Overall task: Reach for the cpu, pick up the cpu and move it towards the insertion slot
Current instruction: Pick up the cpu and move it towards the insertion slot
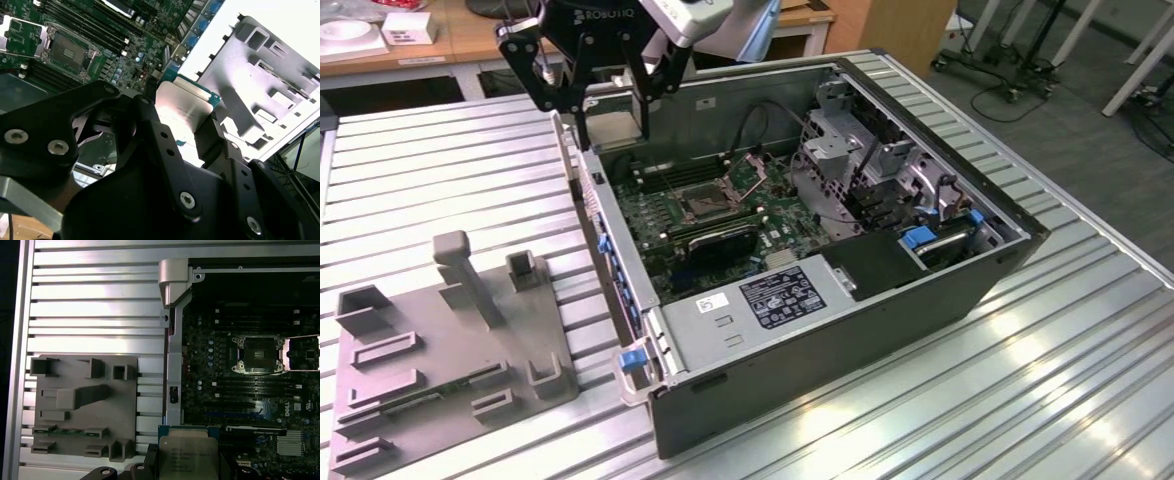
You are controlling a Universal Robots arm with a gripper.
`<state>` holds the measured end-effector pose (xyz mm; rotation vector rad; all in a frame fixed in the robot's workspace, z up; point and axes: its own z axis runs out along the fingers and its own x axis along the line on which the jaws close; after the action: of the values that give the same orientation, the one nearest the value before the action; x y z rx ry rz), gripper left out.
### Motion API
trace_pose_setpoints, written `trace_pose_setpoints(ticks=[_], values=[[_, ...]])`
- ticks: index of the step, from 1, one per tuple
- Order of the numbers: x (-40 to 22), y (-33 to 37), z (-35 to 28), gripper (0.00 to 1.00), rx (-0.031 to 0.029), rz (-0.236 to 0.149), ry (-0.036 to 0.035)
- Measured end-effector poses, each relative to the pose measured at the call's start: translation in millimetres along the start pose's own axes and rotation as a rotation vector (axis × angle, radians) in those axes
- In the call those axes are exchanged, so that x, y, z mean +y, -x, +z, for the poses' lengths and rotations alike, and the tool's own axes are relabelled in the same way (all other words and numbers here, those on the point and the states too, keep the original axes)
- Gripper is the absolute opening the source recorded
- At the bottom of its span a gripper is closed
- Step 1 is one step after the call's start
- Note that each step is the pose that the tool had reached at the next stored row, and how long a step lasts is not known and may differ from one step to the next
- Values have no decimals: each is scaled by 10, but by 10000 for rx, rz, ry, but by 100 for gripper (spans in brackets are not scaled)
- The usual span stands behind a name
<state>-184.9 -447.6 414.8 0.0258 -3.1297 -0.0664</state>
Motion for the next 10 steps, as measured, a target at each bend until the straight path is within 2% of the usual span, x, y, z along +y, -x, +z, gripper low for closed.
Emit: trace_pose_setpoints(ticks=[10], values=[[0, 5, 0, 55, -1, -1, 0]])
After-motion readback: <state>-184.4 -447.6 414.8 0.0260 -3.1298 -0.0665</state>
